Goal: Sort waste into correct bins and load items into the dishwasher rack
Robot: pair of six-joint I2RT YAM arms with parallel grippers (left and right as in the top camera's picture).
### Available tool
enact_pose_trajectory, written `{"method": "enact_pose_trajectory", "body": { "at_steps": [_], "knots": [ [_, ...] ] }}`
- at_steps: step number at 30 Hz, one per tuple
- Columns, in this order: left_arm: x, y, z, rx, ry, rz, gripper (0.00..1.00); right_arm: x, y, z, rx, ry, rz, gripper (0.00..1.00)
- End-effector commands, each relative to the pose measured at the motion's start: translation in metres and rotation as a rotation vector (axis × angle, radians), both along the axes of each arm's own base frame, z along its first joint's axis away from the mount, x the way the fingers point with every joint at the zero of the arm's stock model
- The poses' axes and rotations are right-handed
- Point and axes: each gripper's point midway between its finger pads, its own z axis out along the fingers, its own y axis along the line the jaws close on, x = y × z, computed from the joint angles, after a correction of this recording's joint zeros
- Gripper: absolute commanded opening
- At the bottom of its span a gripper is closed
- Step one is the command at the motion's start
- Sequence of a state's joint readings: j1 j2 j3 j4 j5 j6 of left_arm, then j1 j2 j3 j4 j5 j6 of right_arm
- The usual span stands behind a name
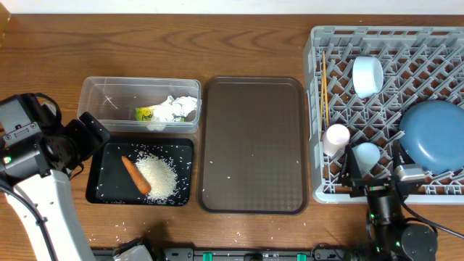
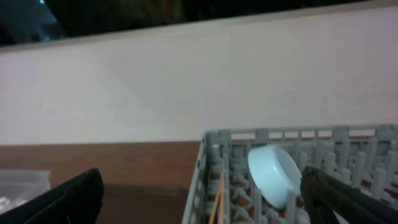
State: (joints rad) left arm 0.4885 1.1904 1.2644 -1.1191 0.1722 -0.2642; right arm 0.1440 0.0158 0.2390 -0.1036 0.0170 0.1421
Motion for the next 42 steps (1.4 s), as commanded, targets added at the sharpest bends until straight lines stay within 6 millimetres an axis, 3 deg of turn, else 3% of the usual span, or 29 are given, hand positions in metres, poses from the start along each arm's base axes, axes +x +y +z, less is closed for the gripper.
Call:
{"method": "enact_pose_trajectory", "body": {
  "at_steps": [1, 24, 40, 42],
  "knots": [
    [-0.002, 0.003, -0.002, 0.012, 0.013, 0.003, 0.96, 0.002, 0.003, -0.006, 0.046, -0.009, 0.019, 0.99],
    [-0.002, 0.003, -0.002, 0.012, 0.013, 0.003, 0.96, 0.015, 0.008, -0.045, 0.041, 0.008, 0.033, 0.99],
    [-0.002, 0.003, -0.002, 0.012, 0.013, 0.003, 0.96, 0.019, 0.007, -0.104, 0.002, 0.201, 0.024, 0.99],
    [-0.002, 0.003, -0.002, 0.012, 0.013, 0.003, 0.96, 0.02, 0.008, -0.103, -0.004, 0.196, 0.025, 0.99]
  ]
}}
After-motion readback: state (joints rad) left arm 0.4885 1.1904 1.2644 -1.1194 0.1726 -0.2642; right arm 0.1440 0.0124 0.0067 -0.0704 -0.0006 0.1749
